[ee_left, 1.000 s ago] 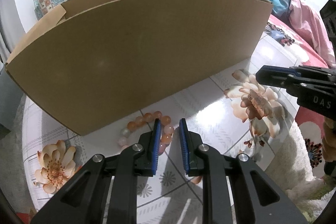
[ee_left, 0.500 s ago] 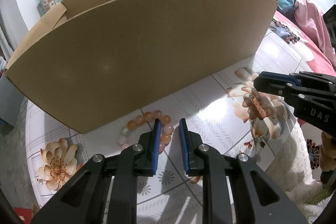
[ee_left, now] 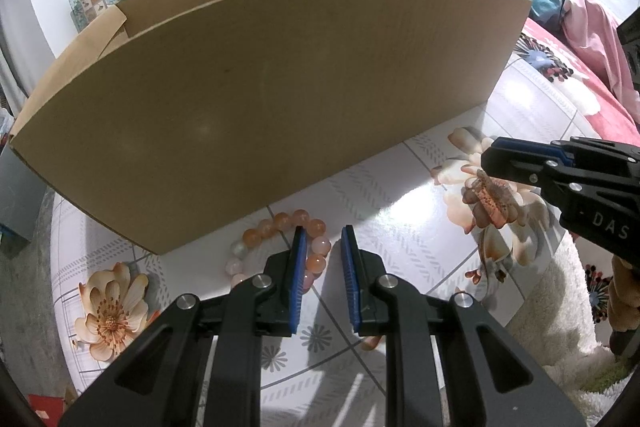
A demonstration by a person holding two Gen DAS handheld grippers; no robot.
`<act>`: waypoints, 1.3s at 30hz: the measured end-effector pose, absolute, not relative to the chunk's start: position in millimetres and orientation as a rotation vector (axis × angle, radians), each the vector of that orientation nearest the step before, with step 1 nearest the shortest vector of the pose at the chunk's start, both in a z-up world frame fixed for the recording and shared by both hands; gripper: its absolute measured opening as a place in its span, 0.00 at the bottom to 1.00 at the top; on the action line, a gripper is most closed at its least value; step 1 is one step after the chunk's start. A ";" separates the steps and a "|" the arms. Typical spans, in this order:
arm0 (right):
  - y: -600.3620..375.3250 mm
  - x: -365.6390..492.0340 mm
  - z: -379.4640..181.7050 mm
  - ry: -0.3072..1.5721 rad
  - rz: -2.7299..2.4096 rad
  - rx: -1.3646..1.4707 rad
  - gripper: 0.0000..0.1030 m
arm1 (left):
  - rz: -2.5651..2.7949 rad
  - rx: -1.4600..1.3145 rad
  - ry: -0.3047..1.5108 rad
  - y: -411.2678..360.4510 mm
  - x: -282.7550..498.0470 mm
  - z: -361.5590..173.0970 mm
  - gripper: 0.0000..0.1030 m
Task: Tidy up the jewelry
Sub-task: 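Hold the pink bracelet and silver earring firmly in both closed grippers, then lift both items and carry them over the box with both grippers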
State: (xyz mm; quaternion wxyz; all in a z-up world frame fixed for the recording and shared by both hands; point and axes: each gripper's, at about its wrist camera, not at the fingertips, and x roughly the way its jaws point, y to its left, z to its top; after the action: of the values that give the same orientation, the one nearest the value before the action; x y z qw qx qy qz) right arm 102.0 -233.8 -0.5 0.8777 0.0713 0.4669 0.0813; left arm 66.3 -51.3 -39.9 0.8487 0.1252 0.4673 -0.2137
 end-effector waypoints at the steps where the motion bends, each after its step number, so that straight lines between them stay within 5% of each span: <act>1: -233.4 102.0 -0.3 0.973 0.170 0.150 0.12 | -0.451 0.264 0.984 -51.2 66.3 -39.9 0.17; 22: -228.7 99.7 5.1 0.954 0.181 0.165 0.12 | -0.448 0.264 0.984 -51.7 66.4 -40.1 0.17; 27: -229.6 97.1 11.2 0.939 0.177 0.166 0.12 | -0.460 0.236 0.970 -44.7 66.2 -37.0 0.09; 39: -235.8 96.4 55.7 0.838 0.241 0.233 0.12 | -0.601 0.043 0.876 11.1 54.3 20.4 0.09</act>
State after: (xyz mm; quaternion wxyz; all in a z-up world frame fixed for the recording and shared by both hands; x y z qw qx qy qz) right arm 96.4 -235.8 55.7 0.9000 0.1127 0.4047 0.1162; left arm 54.3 11.1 20.4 0.8619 0.0203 0.4178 -0.2866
